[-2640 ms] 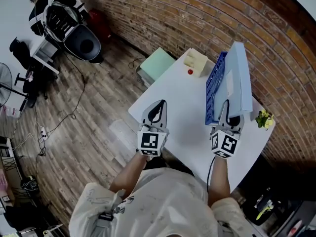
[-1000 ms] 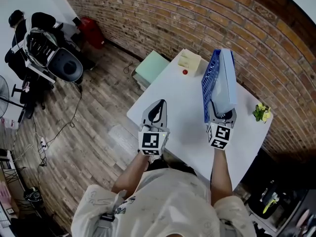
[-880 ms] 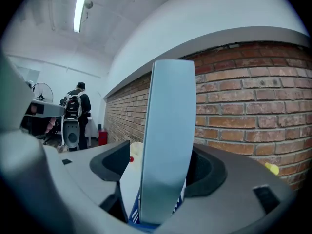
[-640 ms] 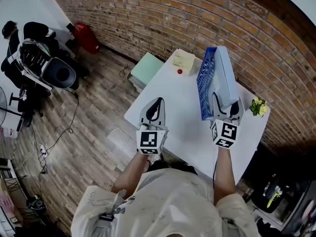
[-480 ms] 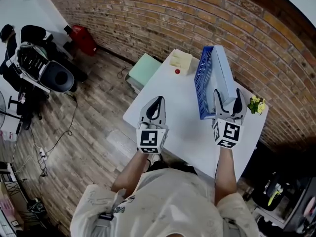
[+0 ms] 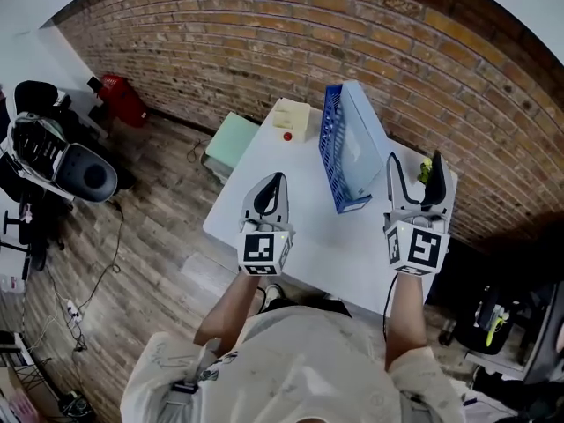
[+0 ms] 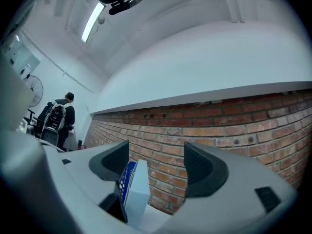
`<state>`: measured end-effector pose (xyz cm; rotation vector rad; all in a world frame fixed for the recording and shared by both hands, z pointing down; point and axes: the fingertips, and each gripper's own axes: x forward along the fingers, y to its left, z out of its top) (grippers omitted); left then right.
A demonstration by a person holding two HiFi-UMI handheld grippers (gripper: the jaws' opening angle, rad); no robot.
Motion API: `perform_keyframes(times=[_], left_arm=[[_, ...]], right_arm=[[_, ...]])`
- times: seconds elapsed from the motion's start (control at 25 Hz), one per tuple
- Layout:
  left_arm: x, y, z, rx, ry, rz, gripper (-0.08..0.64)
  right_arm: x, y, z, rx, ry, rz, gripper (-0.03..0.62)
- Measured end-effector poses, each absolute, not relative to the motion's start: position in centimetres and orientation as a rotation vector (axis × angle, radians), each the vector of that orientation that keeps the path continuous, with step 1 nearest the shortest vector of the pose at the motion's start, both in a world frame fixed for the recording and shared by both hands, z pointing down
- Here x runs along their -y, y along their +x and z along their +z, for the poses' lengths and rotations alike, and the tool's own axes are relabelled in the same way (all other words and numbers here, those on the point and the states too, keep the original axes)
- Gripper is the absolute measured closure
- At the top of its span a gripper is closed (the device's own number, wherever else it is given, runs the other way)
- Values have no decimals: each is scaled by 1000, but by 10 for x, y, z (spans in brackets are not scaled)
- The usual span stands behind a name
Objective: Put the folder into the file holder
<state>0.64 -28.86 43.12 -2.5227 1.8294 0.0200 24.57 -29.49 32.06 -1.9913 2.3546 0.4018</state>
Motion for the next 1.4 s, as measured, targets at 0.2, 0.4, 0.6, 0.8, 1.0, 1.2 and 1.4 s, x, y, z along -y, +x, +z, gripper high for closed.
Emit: perform_keyframes(times=[0.2,0.4,0.6,0.8,1.0,1.2,1.4], left_arm=[[293,31,425,-1743,-2572,25,551],[294,53,424,-1663,-2617,24,551],[295,73,427,-1605,-2656,17,551],[294,92,431,-1542,-2692,10,551],[294,101,432,-1506,-2696,9,551],[295,102,431,-1503,-2696,15,551],[293,101,432,-1505,-2700,21,551]], right_arm=[[272,286,319,-2274,-2105,401,230],[244,327,346,-2208,-2253,321,230],[221,355,362,-2137,-2353,267,230],[208,371,373,-2085,-2410,228,230],[199,373,385,-2078,-2430,200,230],[198,369,393,-2085,-2425,176,235],[199,359,398,-2110,-2407,168,356]])
